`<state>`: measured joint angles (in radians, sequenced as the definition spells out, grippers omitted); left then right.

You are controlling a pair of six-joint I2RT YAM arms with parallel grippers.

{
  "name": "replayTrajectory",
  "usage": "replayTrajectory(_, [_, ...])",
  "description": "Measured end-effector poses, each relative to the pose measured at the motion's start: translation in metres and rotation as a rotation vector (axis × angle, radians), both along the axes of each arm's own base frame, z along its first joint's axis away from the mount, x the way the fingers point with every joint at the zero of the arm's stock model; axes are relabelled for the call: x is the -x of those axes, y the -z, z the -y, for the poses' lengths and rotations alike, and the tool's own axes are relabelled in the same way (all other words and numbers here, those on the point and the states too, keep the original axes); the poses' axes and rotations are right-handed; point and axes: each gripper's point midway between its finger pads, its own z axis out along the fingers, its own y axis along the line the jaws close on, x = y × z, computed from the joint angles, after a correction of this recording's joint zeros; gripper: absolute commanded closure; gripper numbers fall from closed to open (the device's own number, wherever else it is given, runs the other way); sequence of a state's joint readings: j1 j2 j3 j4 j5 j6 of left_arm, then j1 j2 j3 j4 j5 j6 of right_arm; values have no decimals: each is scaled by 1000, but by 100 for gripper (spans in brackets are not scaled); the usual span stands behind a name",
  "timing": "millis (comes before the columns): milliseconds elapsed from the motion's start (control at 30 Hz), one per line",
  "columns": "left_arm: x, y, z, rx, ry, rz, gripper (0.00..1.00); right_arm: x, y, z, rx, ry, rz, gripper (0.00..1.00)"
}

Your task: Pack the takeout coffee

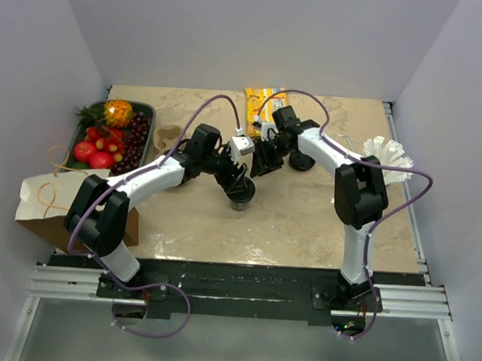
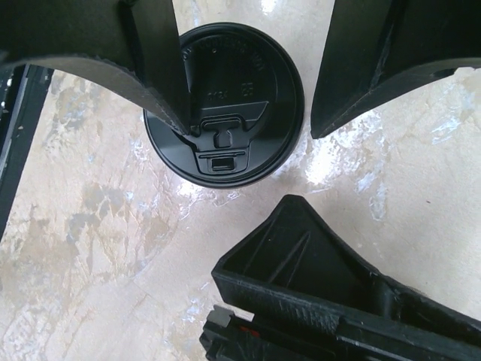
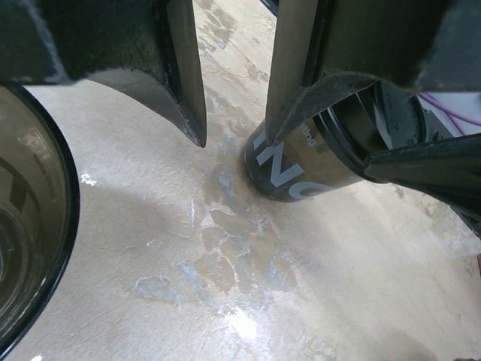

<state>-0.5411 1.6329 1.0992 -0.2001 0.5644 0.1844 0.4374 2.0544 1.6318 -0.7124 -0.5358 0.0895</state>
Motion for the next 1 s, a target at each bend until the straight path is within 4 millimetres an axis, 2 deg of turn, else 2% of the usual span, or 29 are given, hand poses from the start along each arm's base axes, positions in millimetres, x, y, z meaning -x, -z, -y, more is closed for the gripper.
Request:
replayTrajectory(367, [0,-6,-2,-9,3,29,27,-3,-27,13,1,-5,69,52])
replayTrajectory(533, [5,-34,-10,60,-16,75,26,2,-63,10,-97,-42,111,48])
replayTrajectory(667, [-2,-56,-19,122,-68,87,26,13,-87,0,-197,-90,120,46])
replayTrajectory(733, [-6,-56,-22,151,-107,52,26,19,-88,-5,-225,-111,103,44])
replayTrajectory(1000, [8,-19,-27,183,-193,-147,25,53,-62,-17,-235,-169,-22,42])
